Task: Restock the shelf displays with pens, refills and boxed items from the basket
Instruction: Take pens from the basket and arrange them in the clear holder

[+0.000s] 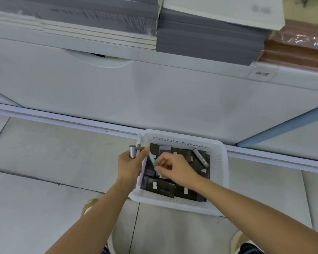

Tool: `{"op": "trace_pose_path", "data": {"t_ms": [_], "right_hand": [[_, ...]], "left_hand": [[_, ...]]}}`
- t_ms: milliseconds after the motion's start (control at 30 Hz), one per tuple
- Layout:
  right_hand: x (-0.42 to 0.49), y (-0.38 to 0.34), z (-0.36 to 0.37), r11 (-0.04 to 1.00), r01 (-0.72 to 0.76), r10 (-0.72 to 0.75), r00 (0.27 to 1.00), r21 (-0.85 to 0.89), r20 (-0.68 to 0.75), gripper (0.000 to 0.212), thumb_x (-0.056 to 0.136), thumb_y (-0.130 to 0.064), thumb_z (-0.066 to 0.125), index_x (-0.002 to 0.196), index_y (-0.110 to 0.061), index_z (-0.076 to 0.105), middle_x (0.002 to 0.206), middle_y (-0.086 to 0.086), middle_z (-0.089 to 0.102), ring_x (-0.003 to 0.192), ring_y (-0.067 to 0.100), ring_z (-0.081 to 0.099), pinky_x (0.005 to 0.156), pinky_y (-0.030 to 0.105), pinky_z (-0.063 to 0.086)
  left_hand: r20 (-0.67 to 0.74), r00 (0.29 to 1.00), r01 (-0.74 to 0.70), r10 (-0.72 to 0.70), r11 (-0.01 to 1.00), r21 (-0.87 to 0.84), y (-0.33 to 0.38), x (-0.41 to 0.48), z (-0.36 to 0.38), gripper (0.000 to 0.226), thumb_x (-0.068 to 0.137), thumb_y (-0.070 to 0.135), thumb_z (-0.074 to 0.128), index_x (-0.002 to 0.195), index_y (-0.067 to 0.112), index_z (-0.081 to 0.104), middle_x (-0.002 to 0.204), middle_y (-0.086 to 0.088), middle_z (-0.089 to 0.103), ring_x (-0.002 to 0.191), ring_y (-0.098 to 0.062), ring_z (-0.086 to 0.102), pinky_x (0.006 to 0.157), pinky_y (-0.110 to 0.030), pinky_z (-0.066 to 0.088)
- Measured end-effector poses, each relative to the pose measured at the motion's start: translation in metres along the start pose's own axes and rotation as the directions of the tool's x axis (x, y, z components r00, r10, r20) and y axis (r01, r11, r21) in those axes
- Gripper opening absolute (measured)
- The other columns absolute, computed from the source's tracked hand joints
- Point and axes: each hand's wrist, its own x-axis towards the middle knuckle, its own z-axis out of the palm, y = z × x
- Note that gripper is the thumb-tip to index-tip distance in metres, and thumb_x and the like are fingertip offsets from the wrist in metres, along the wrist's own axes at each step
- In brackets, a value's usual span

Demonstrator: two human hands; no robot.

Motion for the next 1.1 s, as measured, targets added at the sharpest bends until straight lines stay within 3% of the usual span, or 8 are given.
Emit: {"op": "trace_pose_path", "data": {"t_ms": [167, 300, 433, 567, 700, 833, 933, 1100], "right_hand": [[0.012, -0.006, 0.031, 0.98, -0.038, 0.03, 0.999, 0.193, 0.044, 0.015, 0.095, -0.025, 0.06, 0.107, -0.018, 0.064, 0.089, -0.002, 0.069, 0.064, 0.009, 0.067, 0.059, 0.018, 0.055], [0.034, 0.005, 0.046, 0.94, -0.267, 0.289, 0.954, 0.211, -0.08, 0.027, 0.098, -0.024, 0.053, 0.122, -0.011, 0.058, 0.1, 0.006, 0.068, 0.062, 0.011, 0.065, 0.057, 0.022, 0.056], [0.052, 0.009, 0.073, 0.89, -0.338, 0.387, 0.915, 0.307, -0.111, 0.025, 0.096, -0.021, 0.057, 0.118, -0.008, 0.056, 0.091, 0.005, 0.066, 0.062, 0.009, 0.062, 0.054, 0.017, 0.052], [0.056, 0.01, 0.075, 0.896, -0.319, 0.379, 0.912, 0.308, -0.159, 0.014, 0.095, -0.018, 0.059, 0.107, -0.012, 0.055, 0.099, 0.006, 0.064, 0.073, 0.01, 0.061, 0.062, 0.019, 0.051], [0.047, -0.01, 0.042, 0.914, -0.179, 0.241, 0.961, 0.365, -0.132, 0.012, 0.094, -0.018, 0.06, 0.104, -0.015, 0.054, 0.098, 0.004, 0.065, 0.073, 0.005, 0.065, 0.065, 0.018, 0.053], [0.031, -0.059, -0.009, 0.876, 0.023, 0.078, 0.979, 0.481, -0.189, 0.009, 0.092, -0.012, 0.063, 0.099, -0.011, 0.057, 0.084, 0.007, 0.071, 0.067, 0.013, 0.067, 0.067, 0.022, 0.056], [0.011, -0.101, -0.044, 0.867, 0.16, -0.04, 0.966, 0.471, -0.255, 0.01, 0.09, -0.008, 0.066, 0.097, -0.007, 0.059, 0.079, 0.007, 0.072, 0.069, 0.02, 0.068, 0.07, 0.029, 0.058], [-0.036, -0.175, -0.093, 0.848, 0.404, -0.251, 0.876, 0.344, -0.412, 0.018, 0.1, -0.014, 0.048, 0.106, -0.002, 0.06, 0.087, 0.011, 0.068, 0.07, 0.02, 0.063, 0.067, 0.028, 0.056]], "left_hand": [[-0.103, 0.994, -0.035, 0.034, 0.999, -0.012, -0.003, 0.005, -0.018, 0.018, 0.094, 0.018, 0.061, 0.08, 0.006, 0.062, 0.069, -0.008, 0.067, 0.041, -0.007, 0.043, 0.041, -0.017, 0.04], [-0.164, 0.986, -0.027, 0.028, 1.0, 0.005, -0.009, 0.013, -0.036, 0.021, 0.092, 0.016, 0.062, 0.074, 0.006, 0.063, 0.076, -0.019, 0.066, 0.045, -0.013, 0.04, 0.039, -0.019, 0.038], [-0.114, 0.993, 0.003, 0.001, 1.0, 0.029, -0.017, 0.014, -0.043, 0.023, 0.092, 0.018, 0.065, 0.074, 0.004, 0.064, 0.072, -0.017, 0.06, 0.042, -0.009, 0.041, 0.041, -0.021, 0.038], [-0.09, 0.996, 0.018, -0.016, 0.999, 0.029, -0.017, 0.016, -0.045, 0.018, 0.09, 0.015, 0.065, 0.075, 0.006, 0.064, 0.075, -0.017, 0.065, 0.042, -0.01, 0.04, 0.041, -0.022, 0.037], [-0.053, 0.998, -0.017, 0.02, 0.998, 0.063, -0.002, 0.013, -0.042, 0.016, 0.09, 0.019, 0.066, 0.08, 0.007, 0.063, 0.074, -0.012, 0.07, 0.043, -0.008, 0.043, 0.042, -0.022, 0.039], [0.069, 0.993, -0.108, 0.101, 0.988, 0.108, 0.036, -0.002, -0.03, 0.029, 0.086, 0.024, 0.071, 0.08, -0.003, 0.061, 0.06, -0.01, 0.053, 0.048, -0.017, 0.039, 0.041, -0.025, 0.037], [0.211, 0.959, -0.205, 0.187, 0.976, 0.068, 0.081, -0.024, -0.018, 0.038, 0.082, 0.038, 0.072, 0.082, 0.001, 0.062, 0.072, -0.006, 0.073, 0.042, -0.01, 0.041, 0.039, -0.021, 0.035], [0.28, 0.888, -0.395, 0.366, 0.917, 0.055, 0.157, -0.062, -0.014, 0.029, 0.09, 0.027, 0.068, 0.088, -0.002, 0.063, 0.077, -0.007, 0.074, 0.042, -0.009, 0.038, 0.038, -0.02, 0.033]]}}
